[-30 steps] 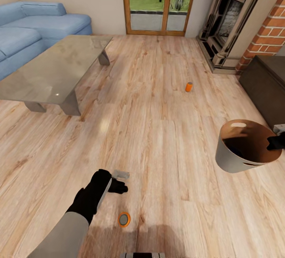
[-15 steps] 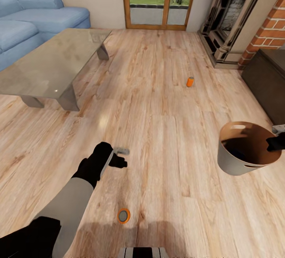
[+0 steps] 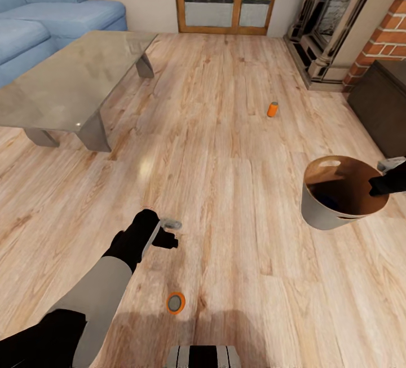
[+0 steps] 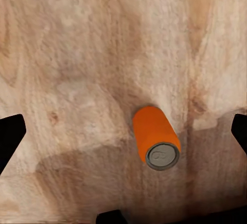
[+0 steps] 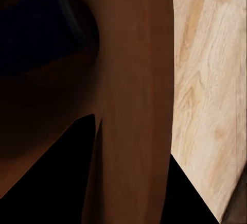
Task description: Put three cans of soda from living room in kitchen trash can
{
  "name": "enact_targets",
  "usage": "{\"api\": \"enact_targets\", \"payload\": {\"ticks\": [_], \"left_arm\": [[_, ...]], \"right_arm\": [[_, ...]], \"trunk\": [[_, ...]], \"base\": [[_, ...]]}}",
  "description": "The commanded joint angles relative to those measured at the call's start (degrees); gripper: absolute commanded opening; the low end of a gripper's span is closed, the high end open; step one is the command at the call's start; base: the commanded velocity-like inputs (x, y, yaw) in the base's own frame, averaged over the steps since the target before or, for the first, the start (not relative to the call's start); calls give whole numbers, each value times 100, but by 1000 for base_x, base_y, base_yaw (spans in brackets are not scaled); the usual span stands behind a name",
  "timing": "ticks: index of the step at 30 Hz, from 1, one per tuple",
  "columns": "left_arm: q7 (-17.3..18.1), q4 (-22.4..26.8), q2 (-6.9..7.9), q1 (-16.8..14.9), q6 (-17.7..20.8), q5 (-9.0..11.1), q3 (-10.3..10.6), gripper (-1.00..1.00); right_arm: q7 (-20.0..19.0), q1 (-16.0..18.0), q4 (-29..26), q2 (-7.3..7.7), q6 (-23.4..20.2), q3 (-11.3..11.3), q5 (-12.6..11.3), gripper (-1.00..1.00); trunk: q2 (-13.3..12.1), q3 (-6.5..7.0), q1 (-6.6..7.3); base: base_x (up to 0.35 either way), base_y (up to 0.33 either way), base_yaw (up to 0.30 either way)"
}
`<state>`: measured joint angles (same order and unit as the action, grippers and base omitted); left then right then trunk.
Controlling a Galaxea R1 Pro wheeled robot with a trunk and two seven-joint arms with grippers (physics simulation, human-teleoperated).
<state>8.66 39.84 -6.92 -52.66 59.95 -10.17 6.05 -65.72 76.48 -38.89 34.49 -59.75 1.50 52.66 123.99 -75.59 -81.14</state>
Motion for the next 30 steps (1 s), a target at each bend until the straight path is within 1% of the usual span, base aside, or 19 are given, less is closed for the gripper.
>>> {"api": "enact_targets", "payload": {"ticks": [1,2,5,8,11,13,14,16,22,30], "left_arm": [[-2,-212,-6,0,-13,12,8,100],[-3,-324,-14,1,-18,23,12,100],[-4,-446,-30,1,-19,32,13,100],[3,-502,-45,1,-12,66,11,100],[14,-519,-51,1,-11,159,11,100],[22,-524,-53,1,-10,223,11,100],[28,-527,-54,1,-13,279,11,100],[32,-529,-53,1,-15,309,11,100],[32,-530,-58,1,-24,342,11,100],[37,-530,-69,1,-28,340,11,100]], "right_arm": [[-2,147,98,-4,-25,4,68,-100],[-2,246,219,-2,-25,6,107,-100],[-2,425,465,8,-25,7,150,-100],[-2,525,665,12,-25,8,173,-100],[-2,555,727,-6,-25,8,229,-100],[-2,566,747,-18,-25,5,349,-100],[-2,572,758,-25,-25,2,449,-100],[-2,575,763,-32,-25,4,504,-100],[-3,578,771,-38,-25,19,561,-100],[-2,578,776,-44,-25,25,569,-100]], "trunk": [[42,-27,-22],[82,-52,-44],[202,-129,-110],[323,-205,-175],[443,-278,-241],[523,-327,-285],[563,-350,-307],[644,-397,-351],[884,-536,-483],[1205,-717,-659]], "base": [[0,0,0],[0,0,0],[0,0,0],[0,0,0],[0,0,0],[0,0,0],[0,0,0],[0,0,0],[0,0,0],[0,0,0]]}}
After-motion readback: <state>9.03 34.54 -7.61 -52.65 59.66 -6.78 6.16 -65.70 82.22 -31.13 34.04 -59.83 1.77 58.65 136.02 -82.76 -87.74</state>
